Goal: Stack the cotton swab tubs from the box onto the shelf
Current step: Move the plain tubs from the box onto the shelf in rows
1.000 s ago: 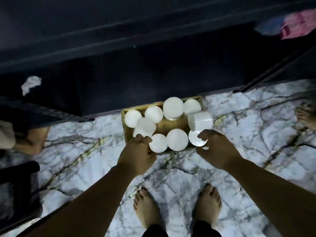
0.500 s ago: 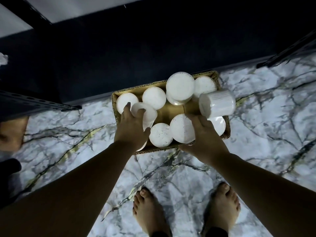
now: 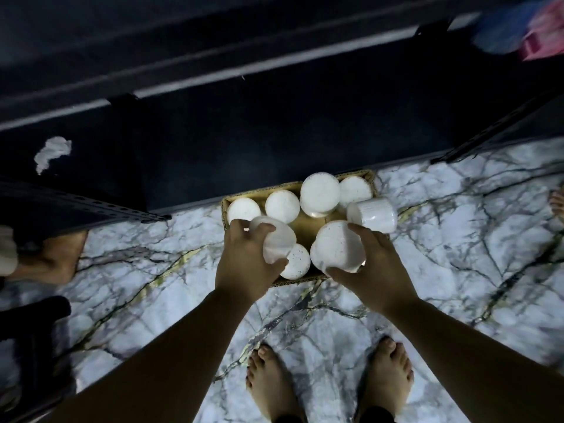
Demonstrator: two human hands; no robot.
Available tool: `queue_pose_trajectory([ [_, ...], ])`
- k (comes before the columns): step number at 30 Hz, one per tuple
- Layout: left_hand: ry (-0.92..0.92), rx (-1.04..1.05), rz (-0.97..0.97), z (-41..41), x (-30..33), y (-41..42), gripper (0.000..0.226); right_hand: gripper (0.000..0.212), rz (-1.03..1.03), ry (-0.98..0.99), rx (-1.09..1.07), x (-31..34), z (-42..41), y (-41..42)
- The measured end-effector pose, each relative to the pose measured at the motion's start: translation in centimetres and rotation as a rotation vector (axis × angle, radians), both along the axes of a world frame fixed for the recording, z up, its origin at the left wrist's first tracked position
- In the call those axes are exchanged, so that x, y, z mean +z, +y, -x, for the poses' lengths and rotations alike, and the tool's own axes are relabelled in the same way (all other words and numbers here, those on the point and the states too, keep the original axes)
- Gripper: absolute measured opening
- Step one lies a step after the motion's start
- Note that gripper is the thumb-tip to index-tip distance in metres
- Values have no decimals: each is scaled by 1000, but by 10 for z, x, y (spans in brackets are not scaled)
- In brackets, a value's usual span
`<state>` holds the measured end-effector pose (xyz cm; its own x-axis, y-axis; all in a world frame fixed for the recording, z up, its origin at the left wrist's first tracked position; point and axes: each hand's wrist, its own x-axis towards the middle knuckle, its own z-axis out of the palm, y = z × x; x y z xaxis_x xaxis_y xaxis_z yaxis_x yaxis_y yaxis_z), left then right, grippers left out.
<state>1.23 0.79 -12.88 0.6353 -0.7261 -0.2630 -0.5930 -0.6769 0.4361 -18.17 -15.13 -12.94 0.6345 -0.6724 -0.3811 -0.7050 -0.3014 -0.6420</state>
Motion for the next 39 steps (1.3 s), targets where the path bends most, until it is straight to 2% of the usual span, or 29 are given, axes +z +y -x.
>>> queue_pose_trajectory([
  [5, 47, 94, 70, 15, 107, 6, 66, 85, -15, -86, -84, 99, 13, -8],
  [12, 53, 139, 198, 42, 302, 22, 64, 69, -31, -185, -190, 288, 35, -4],
  [19, -21, 185, 300, 60, 469, 36, 61, 75, -17, -392, -107, 451, 44, -14],
  [23, -68, 264, 414, 69, 540, 35, 61, 87, 12, -523, -28, 526, 45, -25],
  [29, -159, 415, 619, 67, 631, 24, 76, 71, 86, -715, 46, 615, 21, -44],
  [39, -381, 520, 837, 12, 749, 26, 73, 68, 117, -956, 239, 733, -67, -32],
])
